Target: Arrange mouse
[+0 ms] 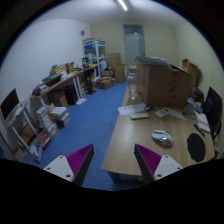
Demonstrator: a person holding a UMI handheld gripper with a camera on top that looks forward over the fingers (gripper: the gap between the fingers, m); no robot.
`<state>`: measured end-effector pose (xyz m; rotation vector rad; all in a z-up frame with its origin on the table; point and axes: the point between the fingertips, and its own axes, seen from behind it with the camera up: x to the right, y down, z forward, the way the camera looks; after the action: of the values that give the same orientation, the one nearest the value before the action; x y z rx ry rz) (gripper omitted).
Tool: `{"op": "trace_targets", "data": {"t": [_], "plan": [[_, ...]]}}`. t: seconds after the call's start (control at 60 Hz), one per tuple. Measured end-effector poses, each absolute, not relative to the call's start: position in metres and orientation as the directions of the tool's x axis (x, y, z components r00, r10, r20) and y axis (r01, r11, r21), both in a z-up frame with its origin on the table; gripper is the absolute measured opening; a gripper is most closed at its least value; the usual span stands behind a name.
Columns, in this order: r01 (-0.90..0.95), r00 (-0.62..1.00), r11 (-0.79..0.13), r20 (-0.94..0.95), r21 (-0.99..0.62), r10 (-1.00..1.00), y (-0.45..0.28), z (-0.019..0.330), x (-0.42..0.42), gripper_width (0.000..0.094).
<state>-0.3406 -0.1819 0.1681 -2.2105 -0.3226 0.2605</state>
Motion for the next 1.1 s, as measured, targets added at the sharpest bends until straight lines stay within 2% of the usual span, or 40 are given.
{"op": "trace_targets", "data": {"t": [0.25,0.467,0.633,0.8,0.833,0.85,0.867,0.95,1.1], "plan": [[0.077,0.988,-0.615,-0.022,-0.785,0.151,-0.156,0.138,-0.238,0.0853],[0.127,0.991,-0.61,0.07,-0.782,0.117,-0.095,0.089,-0.138,0.0847],[0.185,0.977,-0.636,0.072,-0.749,0.199,-0.053,0.025,-0.118,0.0846],[0.23,0.959,-0.623,0.065,-0.747,0.276,-0.018,-0.006,-0.115,0.0844],[0.243,0.954,-0.622,0.069,-0.744,0.29,-0.013,-0.014,-0.112,0.0868],[0.24,0.952,-0.617,0.058,-0.75,0.3,-0.012,-0.014,-0.116,0.0893],[0.227,0.952,-0.608,0.042,-0.761,0.303,-0.007,-0.013,-0.119,0.0837],[0.179,0.955,-0.616,-0.016,-0.767,0.297,0.005,-0.016,-0.122,0.0851],[0.152,0.963,-0.587,-0.014,-0.795,0.269,0.04,-0.015,-0.122,0.0851]]}}
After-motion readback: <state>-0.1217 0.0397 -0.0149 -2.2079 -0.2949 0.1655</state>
